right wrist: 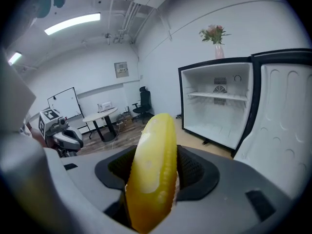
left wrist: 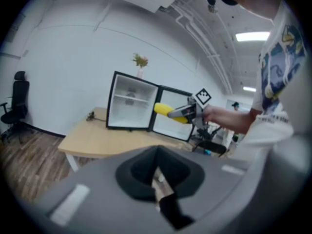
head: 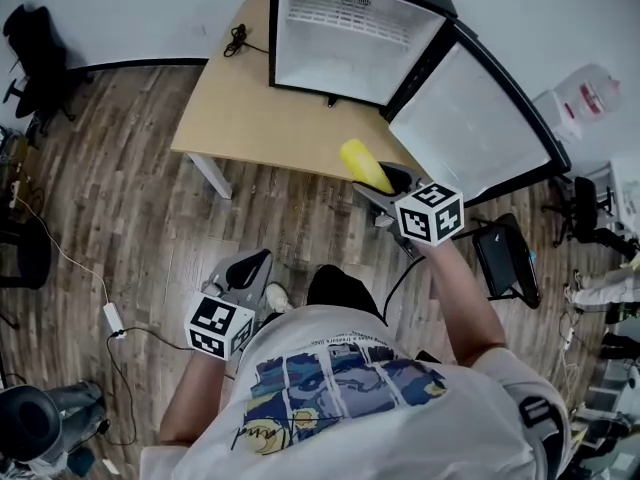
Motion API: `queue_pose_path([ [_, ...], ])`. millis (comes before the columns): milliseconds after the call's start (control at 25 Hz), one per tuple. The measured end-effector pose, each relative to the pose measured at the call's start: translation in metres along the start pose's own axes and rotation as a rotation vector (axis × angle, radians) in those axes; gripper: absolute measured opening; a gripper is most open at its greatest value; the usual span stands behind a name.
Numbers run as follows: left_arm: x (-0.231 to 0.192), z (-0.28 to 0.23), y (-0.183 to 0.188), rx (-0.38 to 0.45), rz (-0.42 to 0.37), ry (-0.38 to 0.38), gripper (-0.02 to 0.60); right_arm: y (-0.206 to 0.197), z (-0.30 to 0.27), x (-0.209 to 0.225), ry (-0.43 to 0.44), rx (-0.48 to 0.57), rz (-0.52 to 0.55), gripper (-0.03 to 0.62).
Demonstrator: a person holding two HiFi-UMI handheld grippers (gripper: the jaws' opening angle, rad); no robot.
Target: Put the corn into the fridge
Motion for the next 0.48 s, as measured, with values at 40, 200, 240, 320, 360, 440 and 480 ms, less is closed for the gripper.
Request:
queue_pose_path([
  [40, -0.006, 0.001, 0.001, 0.007, 0.006, 0.003, 0.009, 0.009, -0.007, 0.003, -0.003, 0.001, 0.012, 0.252],
  [200, -0.028, -0.005, 0.014, 0.024, 0.006, 0.016, 0.009, 0.047, -0.039, 0.026, -0.012, 0.015, 0.052, 0.252],
  [240, -0.035, -0.005, 0.018, 0.028, 0.008, 0.025, 0.009, 0.056, -0.048, 0.032, -0.014, 0.018, 0.06, 0.252],
  [320, -0.048, -0.004, 0.023, 0.033, 0.016, 0.052, 0.009, 0.076, -0.064, 0.044, -0.014, 0.027, 0.072, 0.252],
  [360, -0.056, -0.005, 0.026, 0.032, 0.02, 0.068, 0.009, 0.085, -0.072, 0.05, -0.013, 0.032, 0.076, 0.252],
  [440, -0.071, -0.008, 0.032, 0.03, 0.023, 0.099, 0.009, 0.104, -0.087, 0.062, -0.009, 0.041, 0.082, 0.252],
  [480, -0.078, -0.009, 0.037, 0.032, 0.025, 0.111, 0.009, 0.112, -0.095, 0.068, -0.007, 0.043, 0.088, 0.252],
])
Point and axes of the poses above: the fingertips, and each gripper's own axes: z backward along the fingers, x to its right, y out of its top, the point moved 6 cm from there along z, backward along the fingers, and after that the axes turned 12 degrees about -y, right-handed, at the moved point
